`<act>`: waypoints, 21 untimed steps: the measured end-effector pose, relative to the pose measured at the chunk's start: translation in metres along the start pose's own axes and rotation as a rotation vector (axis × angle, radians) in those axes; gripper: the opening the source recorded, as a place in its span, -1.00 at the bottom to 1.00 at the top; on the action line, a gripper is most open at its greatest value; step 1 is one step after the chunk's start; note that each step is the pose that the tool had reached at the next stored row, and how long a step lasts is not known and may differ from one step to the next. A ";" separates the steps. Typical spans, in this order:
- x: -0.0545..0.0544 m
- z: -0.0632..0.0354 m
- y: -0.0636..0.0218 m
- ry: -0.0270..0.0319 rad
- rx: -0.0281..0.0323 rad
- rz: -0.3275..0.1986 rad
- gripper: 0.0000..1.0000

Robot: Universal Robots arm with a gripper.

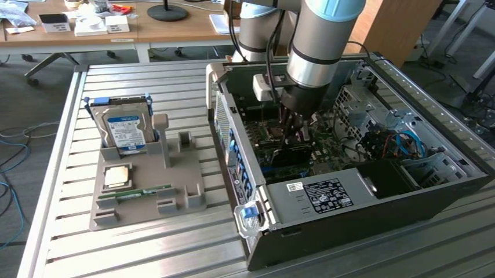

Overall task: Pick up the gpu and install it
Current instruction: 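Press down on the gpu until it lock into place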

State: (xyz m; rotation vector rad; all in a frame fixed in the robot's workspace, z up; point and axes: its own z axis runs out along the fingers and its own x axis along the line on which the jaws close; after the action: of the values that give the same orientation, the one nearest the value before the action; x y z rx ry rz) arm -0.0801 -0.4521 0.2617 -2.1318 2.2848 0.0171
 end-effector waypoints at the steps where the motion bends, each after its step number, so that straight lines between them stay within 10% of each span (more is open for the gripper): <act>1: 0.000 0.0000 0.0000 0.0000 0.0000 0.000 -0.79; 21: 0.001 0.0015 0.0003 0.0001 0.0000 0.000 -0.79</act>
State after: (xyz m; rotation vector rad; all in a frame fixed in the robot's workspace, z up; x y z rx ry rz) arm -0.0805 -0.4531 0.2602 -2.1321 2.2846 0.0170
